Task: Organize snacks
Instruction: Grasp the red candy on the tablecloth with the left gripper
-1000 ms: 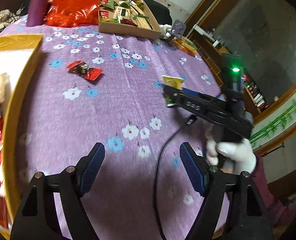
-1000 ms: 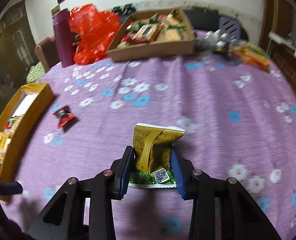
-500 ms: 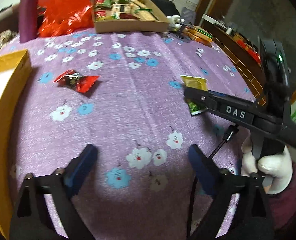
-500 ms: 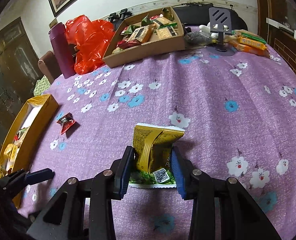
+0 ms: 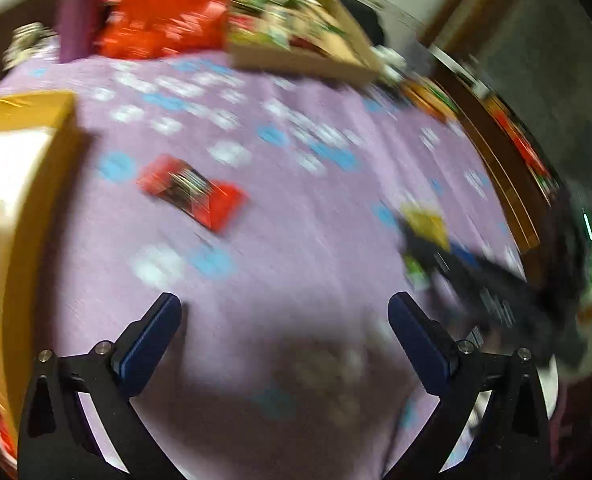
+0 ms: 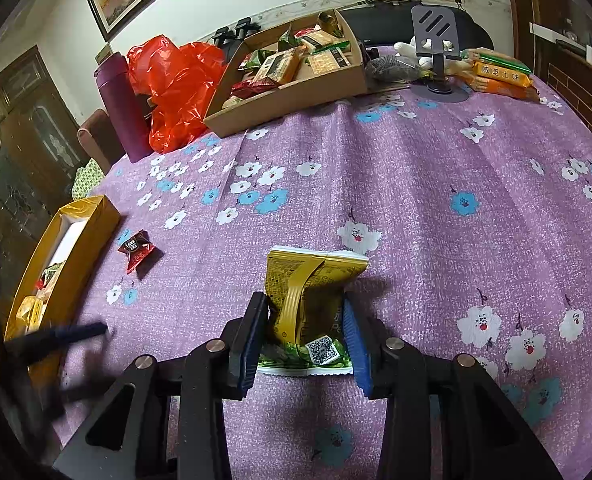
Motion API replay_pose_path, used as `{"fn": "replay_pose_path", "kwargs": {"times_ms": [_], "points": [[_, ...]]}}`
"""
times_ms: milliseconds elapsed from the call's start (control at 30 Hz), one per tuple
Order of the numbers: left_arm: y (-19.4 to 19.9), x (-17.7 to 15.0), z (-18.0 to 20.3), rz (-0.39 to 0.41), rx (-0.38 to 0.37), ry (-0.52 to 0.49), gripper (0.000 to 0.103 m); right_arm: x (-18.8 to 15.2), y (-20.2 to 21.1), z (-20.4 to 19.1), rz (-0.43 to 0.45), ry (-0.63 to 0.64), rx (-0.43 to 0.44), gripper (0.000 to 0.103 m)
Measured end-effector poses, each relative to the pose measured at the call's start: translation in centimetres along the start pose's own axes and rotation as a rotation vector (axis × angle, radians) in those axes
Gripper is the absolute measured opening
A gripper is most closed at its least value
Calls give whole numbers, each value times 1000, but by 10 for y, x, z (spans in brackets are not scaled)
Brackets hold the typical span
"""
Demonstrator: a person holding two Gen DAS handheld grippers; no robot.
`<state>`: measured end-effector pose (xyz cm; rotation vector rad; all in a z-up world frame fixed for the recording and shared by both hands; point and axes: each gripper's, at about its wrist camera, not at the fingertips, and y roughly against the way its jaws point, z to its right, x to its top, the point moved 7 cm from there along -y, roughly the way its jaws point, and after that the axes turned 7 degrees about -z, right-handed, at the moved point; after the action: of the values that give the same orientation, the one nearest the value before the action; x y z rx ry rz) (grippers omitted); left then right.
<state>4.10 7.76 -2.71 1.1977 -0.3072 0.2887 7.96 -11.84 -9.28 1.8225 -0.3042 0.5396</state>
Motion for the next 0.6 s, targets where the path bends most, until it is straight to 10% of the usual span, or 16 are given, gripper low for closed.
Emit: {"fn": "replay_pose_path", "kwargs": {"times_ms": [200,367,600], "points": [[-18,44,-32,29,123,31,90,1,-1,-1,-1,1,-2,41],[-35,49,-18,56,317,-193,55,1,-2,-1,-1,6,-3,40],[-28,17,8,42,233,-285,48,1,-3,-4,1,32,-30,41]]}}
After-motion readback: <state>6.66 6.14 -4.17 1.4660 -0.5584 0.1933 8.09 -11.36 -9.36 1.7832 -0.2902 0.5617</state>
